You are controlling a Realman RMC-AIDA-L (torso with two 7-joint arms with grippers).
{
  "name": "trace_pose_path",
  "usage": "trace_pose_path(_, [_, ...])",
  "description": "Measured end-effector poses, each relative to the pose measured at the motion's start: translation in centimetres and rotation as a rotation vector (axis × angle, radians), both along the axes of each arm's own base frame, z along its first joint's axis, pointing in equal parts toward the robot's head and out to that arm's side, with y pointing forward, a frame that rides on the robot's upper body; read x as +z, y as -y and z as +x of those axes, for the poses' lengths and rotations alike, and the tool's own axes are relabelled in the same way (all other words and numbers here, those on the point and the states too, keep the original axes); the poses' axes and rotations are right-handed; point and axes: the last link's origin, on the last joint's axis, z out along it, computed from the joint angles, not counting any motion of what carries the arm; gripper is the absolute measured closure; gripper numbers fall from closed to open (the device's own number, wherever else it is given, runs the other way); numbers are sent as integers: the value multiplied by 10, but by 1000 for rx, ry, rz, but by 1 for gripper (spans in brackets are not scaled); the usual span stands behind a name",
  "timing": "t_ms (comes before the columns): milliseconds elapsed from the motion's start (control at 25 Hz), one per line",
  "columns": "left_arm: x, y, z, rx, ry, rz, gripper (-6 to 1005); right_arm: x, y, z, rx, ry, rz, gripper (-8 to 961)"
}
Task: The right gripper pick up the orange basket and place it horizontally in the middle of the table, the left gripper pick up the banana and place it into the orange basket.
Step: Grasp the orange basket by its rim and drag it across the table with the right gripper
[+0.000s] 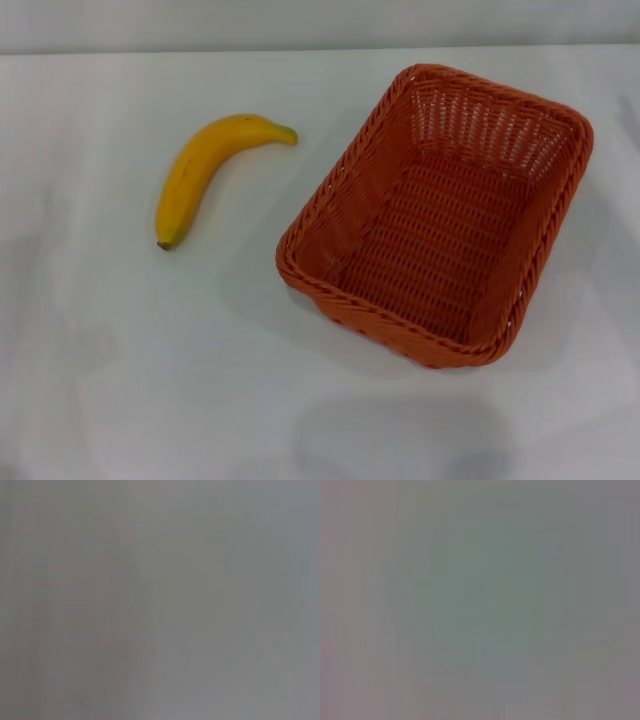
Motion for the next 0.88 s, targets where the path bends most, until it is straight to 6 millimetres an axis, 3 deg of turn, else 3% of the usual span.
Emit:
trace_pose_path(280, [4, 17, -5, -14, 5, 35, 111, 2, -8, -18, 81, -25, -30, 81])
trace_pose_path(600, [5, 22, -11, -25, 89, 51, 111, 10, -12, -40, 198, -19, -100, 80])
trace_pose_path(880, [5, 23, -11, -19, 96, 54, 111, 28, -42, -68, 186, 123, -274, 81])
